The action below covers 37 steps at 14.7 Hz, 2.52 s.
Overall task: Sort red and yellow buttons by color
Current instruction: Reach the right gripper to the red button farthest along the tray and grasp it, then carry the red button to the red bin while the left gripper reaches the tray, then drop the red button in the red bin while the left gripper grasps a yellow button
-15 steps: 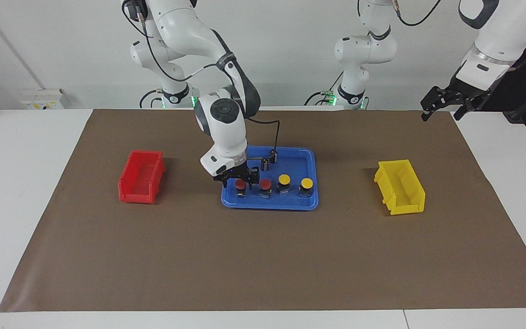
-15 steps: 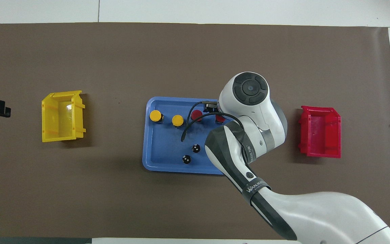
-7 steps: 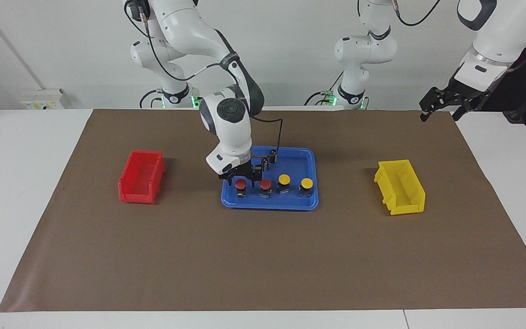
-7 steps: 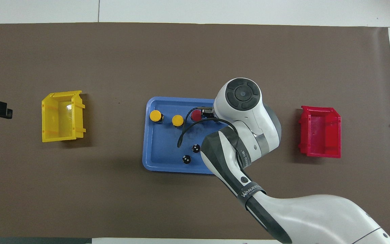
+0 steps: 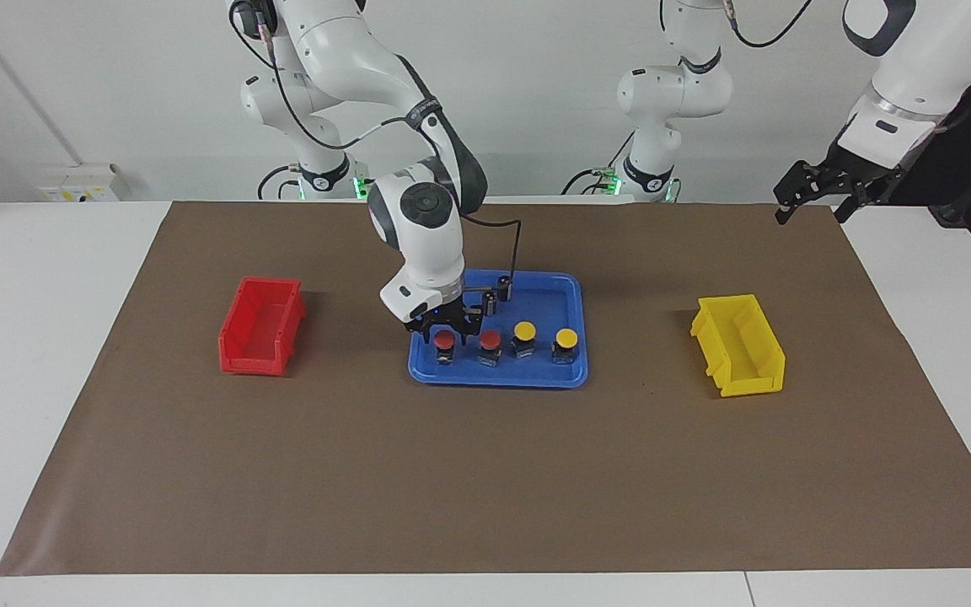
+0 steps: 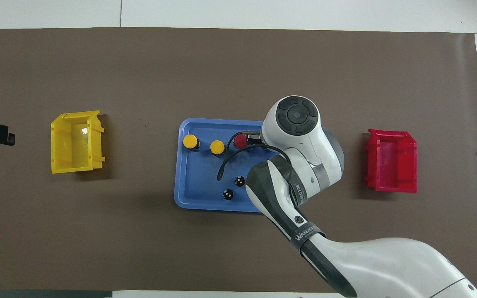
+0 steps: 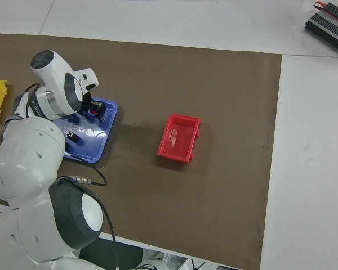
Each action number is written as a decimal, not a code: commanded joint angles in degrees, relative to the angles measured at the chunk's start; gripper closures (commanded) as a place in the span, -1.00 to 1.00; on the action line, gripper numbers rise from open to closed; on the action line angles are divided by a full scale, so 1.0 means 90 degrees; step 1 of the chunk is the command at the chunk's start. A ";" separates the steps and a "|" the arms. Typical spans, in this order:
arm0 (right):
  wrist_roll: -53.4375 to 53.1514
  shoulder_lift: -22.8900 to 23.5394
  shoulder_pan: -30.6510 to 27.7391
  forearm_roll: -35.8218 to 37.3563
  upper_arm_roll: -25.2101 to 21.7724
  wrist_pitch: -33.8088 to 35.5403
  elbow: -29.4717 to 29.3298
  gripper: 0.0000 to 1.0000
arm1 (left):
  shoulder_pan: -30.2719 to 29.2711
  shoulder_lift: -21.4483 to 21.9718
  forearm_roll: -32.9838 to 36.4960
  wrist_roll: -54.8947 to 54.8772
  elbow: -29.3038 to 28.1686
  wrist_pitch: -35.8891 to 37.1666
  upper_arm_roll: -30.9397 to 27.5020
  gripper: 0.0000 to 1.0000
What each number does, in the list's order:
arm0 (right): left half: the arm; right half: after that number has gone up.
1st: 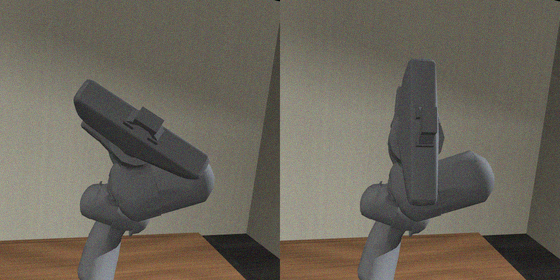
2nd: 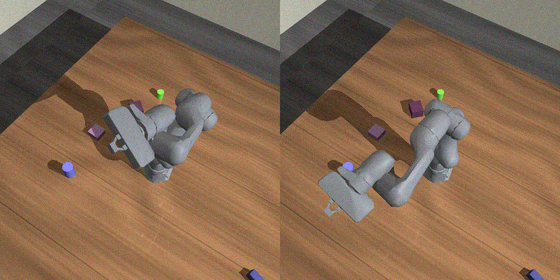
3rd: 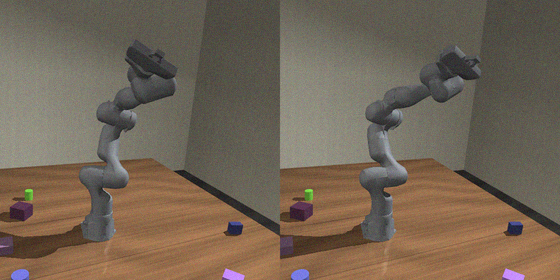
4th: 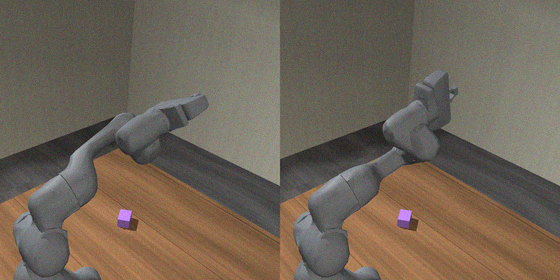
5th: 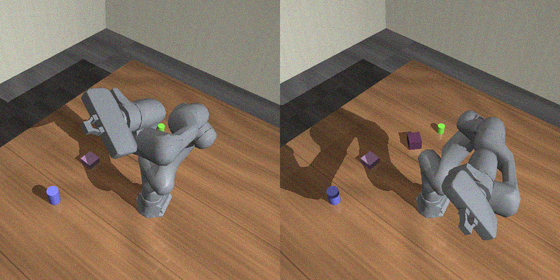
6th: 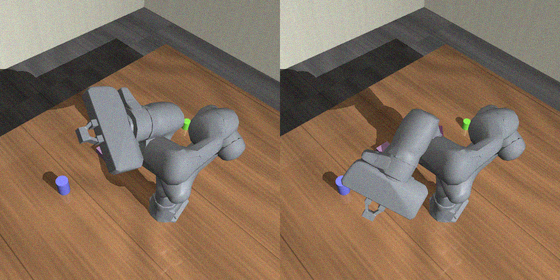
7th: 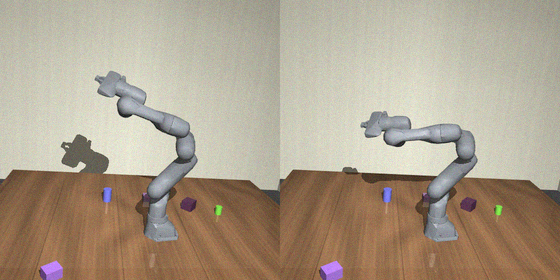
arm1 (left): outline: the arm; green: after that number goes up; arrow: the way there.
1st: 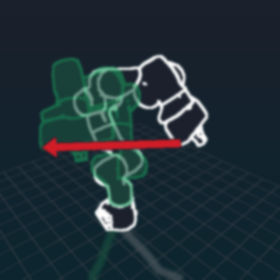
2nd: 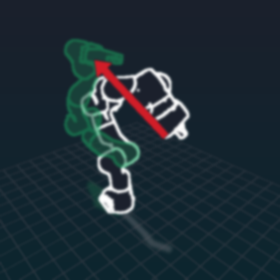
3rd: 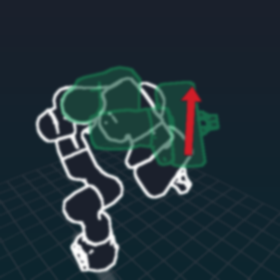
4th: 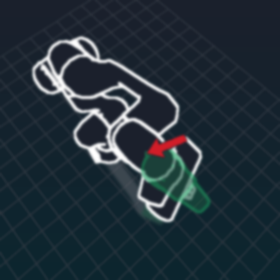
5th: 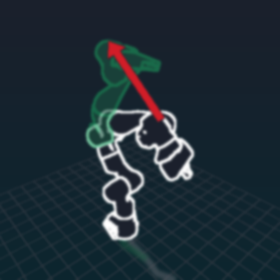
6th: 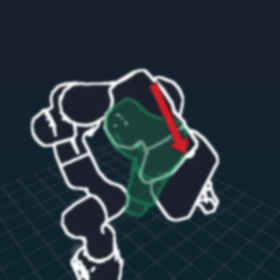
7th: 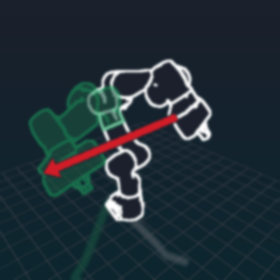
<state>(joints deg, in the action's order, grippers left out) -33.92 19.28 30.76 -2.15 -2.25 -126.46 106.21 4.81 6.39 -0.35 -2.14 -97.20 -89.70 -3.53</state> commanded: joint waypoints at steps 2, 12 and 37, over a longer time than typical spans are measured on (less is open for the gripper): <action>0.0116 -0.0150 -0.0107 -0.0102 0.0006 0.0095 -0.0051 0.73 | 0.0011 0.0198 0.0137 0.0266 -0.0264 -0.0413 0.0060 -1.00; 0.3284 -0.2480 -0.2360 -0.0278 -0.0024 0.2166 0.0627 0.75 | 0.2511 -0.1802 0.0127 0.3966 -0.0870 -0.3265 0.0128 -0.94; 0.4941 -0.2660 -0.3565 0.0014 -0.0033 -0.0265 0.3297 0.74 | 0.3449 -0.2507 -0.0293 0.4700 -0.1173 -0.3872 0.0138 0.97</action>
<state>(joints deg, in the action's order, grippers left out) 12.19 -4.51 -2.08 -3.23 -2.75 -127.27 135.17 35.01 -16.77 -2.12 38.95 -107.28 -123.72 -1.44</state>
